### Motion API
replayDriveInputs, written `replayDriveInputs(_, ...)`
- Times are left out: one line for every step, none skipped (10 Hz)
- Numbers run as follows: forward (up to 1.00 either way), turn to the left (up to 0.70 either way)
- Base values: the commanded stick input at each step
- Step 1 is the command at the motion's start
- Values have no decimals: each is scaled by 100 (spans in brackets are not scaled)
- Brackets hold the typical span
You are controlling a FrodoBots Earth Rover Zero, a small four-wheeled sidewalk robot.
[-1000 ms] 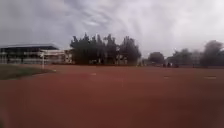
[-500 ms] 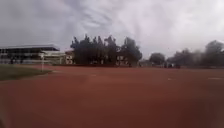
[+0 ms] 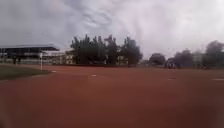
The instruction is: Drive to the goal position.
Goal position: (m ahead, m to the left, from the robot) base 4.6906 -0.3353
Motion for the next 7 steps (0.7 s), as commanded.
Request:
replayDriveInputs(50, 0)
replayDriveInputs(50, 0)
replayDriveInputs(50, 0)
replayDriveInputs(50, 0)
replayDriveInputs(50, 0)
replayDriveInputs(50, 0)
replayDriveInputs(50, 0)
